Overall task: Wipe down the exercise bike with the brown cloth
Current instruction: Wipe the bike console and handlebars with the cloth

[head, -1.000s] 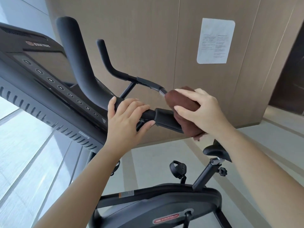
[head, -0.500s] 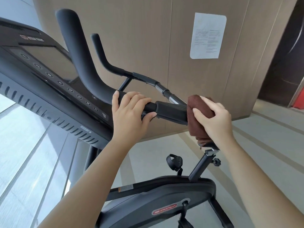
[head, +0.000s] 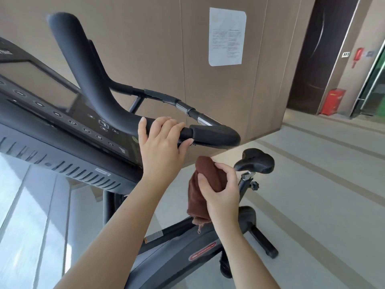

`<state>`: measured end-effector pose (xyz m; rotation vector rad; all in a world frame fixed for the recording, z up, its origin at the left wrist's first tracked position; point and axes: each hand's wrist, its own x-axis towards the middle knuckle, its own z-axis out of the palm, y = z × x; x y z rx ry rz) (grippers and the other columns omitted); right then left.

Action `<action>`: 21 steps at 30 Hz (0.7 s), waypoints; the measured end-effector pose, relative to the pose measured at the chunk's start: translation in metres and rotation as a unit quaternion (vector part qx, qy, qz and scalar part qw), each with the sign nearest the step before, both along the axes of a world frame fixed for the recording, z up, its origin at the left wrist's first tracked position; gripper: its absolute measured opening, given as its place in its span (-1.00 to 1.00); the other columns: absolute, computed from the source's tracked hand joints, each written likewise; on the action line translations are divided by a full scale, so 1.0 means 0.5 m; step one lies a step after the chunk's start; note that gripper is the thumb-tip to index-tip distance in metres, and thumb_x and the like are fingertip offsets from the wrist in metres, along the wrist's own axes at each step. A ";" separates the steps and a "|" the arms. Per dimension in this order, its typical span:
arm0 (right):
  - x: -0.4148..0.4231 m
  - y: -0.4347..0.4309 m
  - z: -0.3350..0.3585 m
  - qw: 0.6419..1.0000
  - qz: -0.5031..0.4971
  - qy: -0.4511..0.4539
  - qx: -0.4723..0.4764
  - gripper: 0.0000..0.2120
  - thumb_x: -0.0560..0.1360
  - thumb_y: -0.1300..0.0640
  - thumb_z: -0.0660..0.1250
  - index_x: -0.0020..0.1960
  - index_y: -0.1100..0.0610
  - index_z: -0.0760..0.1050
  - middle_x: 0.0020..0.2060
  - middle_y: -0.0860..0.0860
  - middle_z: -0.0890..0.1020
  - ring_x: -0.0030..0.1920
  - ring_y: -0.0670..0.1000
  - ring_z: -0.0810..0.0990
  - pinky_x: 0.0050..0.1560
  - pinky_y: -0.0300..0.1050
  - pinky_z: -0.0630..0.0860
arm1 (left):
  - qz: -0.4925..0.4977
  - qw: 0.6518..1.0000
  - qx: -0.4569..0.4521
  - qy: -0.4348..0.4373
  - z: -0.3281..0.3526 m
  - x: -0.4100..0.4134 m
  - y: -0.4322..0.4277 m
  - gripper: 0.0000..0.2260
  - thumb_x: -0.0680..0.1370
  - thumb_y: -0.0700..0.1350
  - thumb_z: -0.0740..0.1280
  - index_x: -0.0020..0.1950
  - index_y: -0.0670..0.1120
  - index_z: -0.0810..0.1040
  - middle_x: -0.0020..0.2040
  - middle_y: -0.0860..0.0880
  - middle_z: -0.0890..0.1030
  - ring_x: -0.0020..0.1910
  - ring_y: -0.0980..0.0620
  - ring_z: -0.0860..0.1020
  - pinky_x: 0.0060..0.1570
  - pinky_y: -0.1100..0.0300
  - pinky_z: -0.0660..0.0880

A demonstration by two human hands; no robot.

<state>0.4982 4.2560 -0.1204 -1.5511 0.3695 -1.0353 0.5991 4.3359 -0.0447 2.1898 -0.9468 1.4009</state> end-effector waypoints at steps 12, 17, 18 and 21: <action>0.047 -0.039 0.031 0.994 -0.102 -0.046 0.011 -0.68 0.36 0.13 0.45 0.03 -0.06 0.42 -0.10 -0.26 0.52 -0.06 -0.36 0.48 -0.16 -0.55 0.40 | -0.024 0.999 0.020 -0.016 0.005 0.007 0.017 -0.79 0.47 -0.07 0.37 0.03 -0.14 0.61 -0.04 -0.05 0.65 0.07 -0.11 0.56 0.27 -0.07 0.07; 0.017 -0.104 0.022 0.989 -0.147 -0.002 0.003 -0.69 0.36 0.12 0.43 0.05 -0.03 0.41 -0.11 -0.25 0.53 -0.03 -0.15 0.54 -0.06 -0.34 0.46 | -0.025 0.999 0.013 -0.018 0.004 0.006 0.017 -0.80 0.46 -0.09 0.39 0.03 -0.16 0.60 -0.03 -0.06 0.65 0.08 -0.11 0.55 0.28 -0.07 0.06; 0.011 -0.112 0.019 0.988 -0.152 0.002 0.001 -0.68 0.36 0.11 0.42 0.05 -0.03 0.41 -0.09 -0.24 0.53 -0.01 -0.10 0.55 -0.05 -0.27 0.46 | -0.025 0.999 0.011 -0.017 0.003 0.005 0.016 -0.80 0.46 -0.09 0.39 0.02 -0.16 0.60 -0.04 -0.06 0.65 0.08 -0.12 0.55 0.28 -0.08 0.05; 0.014 -0.098 0.022 0.988 -0.134 0.001 -0.074 -0.66 0.35 0.06 0.42 0.04 -0.11 0.37 -0.04 -0.15 0.55 -0.01 -0.15 0.53 -0.09 -0.38 0.42 | -0.020 1.000 -0.003 -0.009 0.001 0.001 0.005 -0.79 0.46 -0.06 0.39 0.00 -0.16 0.60 -0.05 -0.06 0.65 0.08 -0.13 0.55 0.29 -0.08 0.04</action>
